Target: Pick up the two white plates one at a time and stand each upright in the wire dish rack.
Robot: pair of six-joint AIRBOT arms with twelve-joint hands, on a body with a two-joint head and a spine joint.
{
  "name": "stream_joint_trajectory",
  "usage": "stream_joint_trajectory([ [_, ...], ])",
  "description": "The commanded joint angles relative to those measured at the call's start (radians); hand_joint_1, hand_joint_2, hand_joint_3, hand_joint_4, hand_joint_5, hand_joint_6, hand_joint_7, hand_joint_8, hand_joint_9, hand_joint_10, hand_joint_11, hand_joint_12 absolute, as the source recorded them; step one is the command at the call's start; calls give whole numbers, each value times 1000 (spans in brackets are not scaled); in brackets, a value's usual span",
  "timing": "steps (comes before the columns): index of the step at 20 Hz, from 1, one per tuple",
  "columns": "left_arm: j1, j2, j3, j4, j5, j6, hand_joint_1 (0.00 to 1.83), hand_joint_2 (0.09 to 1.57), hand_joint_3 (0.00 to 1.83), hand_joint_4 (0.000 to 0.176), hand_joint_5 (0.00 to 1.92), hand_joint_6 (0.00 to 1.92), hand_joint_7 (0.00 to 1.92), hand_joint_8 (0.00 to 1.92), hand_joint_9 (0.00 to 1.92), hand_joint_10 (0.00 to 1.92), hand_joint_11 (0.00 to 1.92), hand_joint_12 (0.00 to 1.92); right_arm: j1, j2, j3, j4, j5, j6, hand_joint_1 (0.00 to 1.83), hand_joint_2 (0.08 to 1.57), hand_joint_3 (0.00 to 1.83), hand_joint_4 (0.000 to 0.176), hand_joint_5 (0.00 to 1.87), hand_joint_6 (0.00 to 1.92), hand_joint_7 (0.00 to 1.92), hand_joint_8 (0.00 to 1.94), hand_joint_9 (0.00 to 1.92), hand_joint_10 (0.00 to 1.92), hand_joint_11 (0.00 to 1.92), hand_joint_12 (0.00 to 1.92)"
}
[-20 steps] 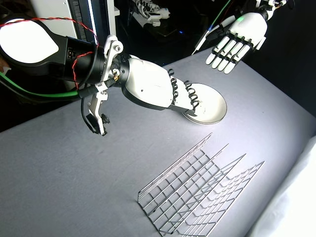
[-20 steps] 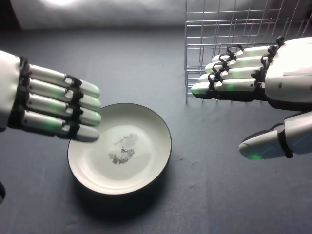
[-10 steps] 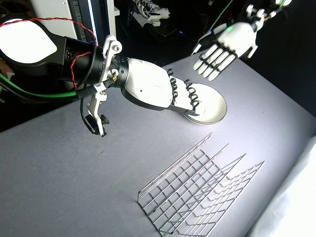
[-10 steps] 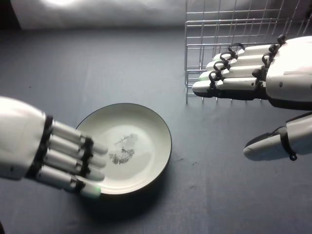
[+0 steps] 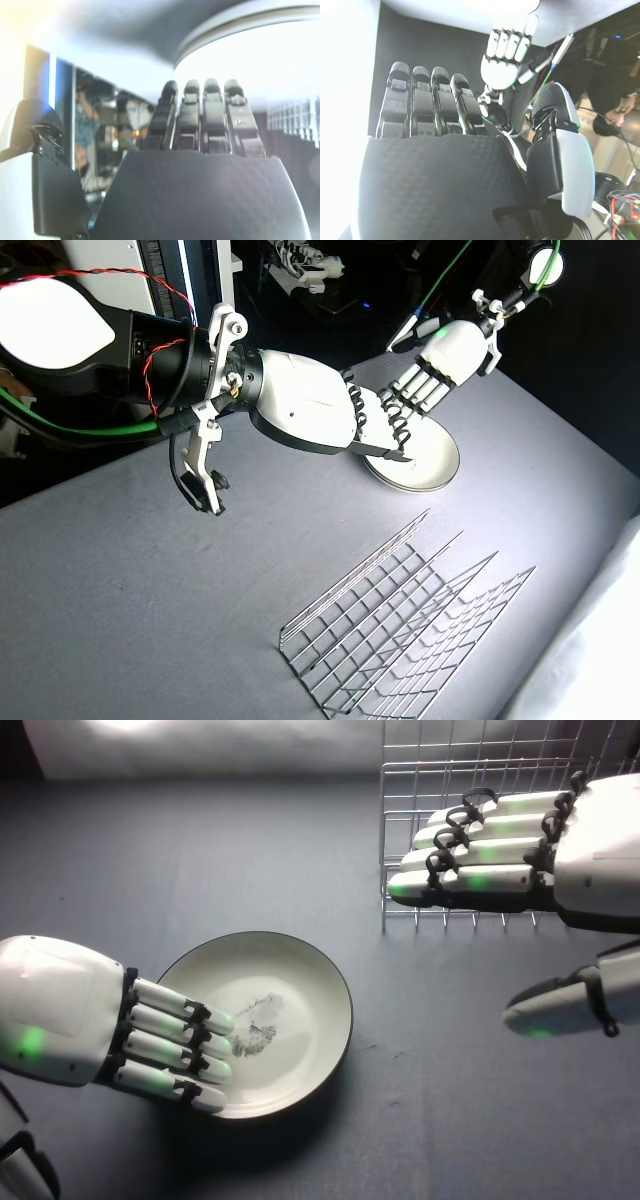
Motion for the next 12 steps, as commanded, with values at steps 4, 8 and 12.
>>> stream_joint_trajectory([
  [4, -8, -33, 68, -65, -46, 5, 0, 1016, 0, 0, 13, 5, 7, 2, 0, 0, 17, 8, -27, -15, 54, 38, 227, -42, 156, 1231, 2, 0, 0, 0, 0, 0, 0, 0, 0, 0],
  [8, -10, -65, 147, -42, -46, 5, 0, 1029, 0, 0, 0, 0, 0, 0, 0, 0, 3, 2, -46, -44, 108, 38, 311, -123, 137, 1240, 3, 0, 0, 0, 0, 0, 0, 0, 0, 0],
  [12, -10, -81, 204, -22, -52, 5, 0, 1042, 4, 0, 0, 0, 0, 0, 0, 0, 1, 2, -96, -72, 149, 39, 389, -195, 147, 1242, 0, 0, 0, 0, 0, 0, 0, 0, 0, 0],
])
